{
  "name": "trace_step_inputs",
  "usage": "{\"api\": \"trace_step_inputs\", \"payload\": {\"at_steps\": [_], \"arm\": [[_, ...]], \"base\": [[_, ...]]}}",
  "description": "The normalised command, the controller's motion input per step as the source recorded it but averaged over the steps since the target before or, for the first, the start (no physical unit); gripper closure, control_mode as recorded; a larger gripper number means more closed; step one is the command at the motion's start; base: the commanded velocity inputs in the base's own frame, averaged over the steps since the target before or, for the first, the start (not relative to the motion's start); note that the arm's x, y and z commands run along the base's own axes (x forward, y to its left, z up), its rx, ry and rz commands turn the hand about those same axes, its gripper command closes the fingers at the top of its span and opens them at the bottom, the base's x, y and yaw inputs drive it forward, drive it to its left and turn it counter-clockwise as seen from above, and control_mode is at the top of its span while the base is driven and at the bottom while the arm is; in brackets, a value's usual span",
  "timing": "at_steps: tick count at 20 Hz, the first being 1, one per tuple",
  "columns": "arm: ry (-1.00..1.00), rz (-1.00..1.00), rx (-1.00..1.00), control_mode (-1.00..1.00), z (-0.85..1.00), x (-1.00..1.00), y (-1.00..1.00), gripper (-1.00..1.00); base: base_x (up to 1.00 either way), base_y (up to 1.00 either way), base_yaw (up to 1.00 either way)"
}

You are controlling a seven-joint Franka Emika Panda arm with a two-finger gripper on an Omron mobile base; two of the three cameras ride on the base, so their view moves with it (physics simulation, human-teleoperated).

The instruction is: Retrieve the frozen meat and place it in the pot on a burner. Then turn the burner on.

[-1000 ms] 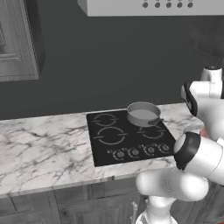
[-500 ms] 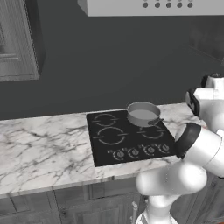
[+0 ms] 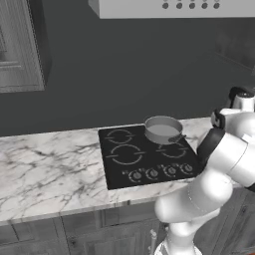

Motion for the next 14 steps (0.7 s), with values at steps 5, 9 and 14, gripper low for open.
{"api": "trace_step_inputs", "payload": {"at_steps": [5,9,14], "arm": [[0.0,0.0,0.0,-1.0,-0.25,0.27,-0.12,-1.0],[-0.03,0.0,0.0,-1.0,-0.08,0.25,-0.04,-1.0],[-0.01,0.0,0.0,-1.0,-0.19,0.05,-0.1,-1.0]], "base": [[0.0,0.0,0.0],[0.0,0.0,0.0],[0.0,0.0,0.0]]}}
